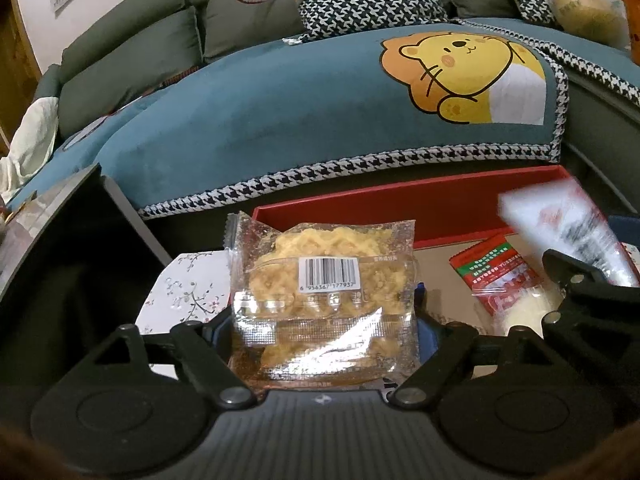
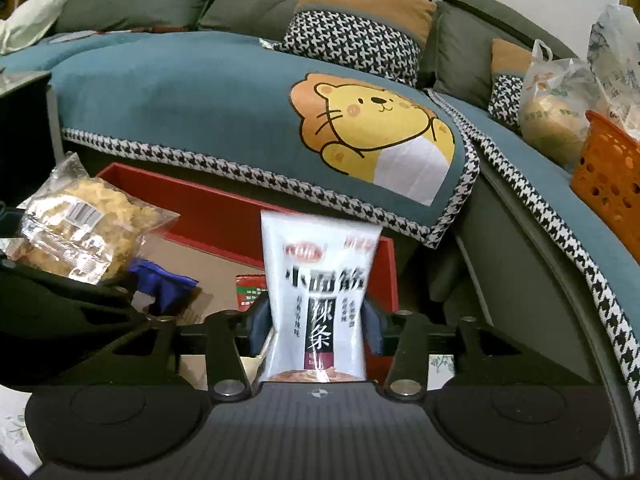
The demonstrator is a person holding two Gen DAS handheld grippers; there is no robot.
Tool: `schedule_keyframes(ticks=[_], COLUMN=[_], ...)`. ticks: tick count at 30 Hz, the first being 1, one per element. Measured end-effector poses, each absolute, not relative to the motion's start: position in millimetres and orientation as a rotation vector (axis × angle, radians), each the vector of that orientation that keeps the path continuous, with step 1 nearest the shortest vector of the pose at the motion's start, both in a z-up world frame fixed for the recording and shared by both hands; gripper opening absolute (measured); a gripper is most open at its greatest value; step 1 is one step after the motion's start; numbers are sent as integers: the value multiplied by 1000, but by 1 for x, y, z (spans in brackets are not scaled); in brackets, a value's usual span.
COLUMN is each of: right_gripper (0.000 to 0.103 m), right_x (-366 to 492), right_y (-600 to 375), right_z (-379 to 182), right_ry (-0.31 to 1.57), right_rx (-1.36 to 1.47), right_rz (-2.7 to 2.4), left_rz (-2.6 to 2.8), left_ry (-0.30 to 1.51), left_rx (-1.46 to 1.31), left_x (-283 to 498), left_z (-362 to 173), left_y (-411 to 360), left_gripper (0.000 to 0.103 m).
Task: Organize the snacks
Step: 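Lower the spicy-strip packet into the box and open the right tool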
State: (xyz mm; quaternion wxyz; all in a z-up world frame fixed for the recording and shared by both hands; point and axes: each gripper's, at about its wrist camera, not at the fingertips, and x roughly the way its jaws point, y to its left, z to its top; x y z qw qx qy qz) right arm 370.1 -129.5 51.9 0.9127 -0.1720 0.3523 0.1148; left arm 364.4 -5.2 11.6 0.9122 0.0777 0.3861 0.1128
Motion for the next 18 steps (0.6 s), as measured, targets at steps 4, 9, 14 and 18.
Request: schedule_keyframes(ticks=[4,9,14,18], right_gripper=[70,73,75,77], right_x=[369,369,370,368], right_y=[-130,-133,-134,-136], right_z=[56,58,59,64], right_ry=[705,701,701,689], right_rx=[-356,-344,-342,-341], right_rz=[235,233,232,227], left_rz=[241,250,252,262], left_ry=[800,798,781,754], left_rx=[162,156,157,182], left_x=[365,365,361,357], left_z=[11,14,19,25], left_y=[-4,-4,-4,-6], left_gripper=[103,103,103,103])
